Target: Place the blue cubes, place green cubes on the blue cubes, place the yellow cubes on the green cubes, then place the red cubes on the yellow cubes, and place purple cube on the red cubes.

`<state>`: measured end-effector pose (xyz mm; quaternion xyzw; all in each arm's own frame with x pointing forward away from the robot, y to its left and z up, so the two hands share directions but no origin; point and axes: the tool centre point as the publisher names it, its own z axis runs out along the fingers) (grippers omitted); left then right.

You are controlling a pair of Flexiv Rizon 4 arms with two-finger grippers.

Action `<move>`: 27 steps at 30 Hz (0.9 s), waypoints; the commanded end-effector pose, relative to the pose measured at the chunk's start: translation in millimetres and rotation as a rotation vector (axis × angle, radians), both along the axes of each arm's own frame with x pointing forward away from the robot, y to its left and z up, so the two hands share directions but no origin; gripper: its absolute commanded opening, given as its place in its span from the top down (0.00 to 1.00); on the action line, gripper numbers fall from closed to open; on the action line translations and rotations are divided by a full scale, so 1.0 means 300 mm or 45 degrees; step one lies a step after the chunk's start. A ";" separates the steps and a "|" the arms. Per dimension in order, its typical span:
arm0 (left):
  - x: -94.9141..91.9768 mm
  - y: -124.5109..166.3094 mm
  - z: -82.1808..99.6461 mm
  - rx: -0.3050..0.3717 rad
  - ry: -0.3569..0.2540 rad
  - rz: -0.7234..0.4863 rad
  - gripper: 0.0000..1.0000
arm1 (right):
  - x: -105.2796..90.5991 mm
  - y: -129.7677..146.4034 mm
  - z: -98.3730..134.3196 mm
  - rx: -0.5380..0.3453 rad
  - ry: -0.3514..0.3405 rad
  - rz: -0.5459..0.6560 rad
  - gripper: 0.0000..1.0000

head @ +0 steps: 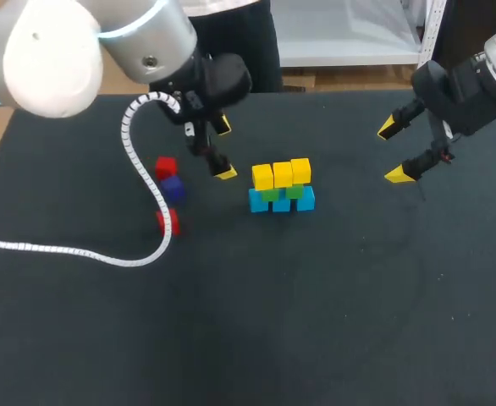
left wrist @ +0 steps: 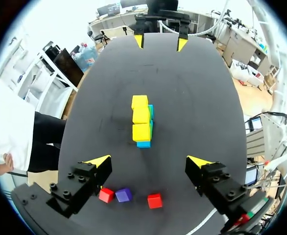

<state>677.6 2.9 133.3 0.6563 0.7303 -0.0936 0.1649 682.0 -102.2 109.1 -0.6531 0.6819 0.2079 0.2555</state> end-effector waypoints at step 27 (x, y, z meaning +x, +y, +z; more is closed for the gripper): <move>-0.137 0.148 0.035 -0.018 0.003 0.087 0.00 | -0.003 -0.001 0.000 0.003 -0.003 -0.001 0.00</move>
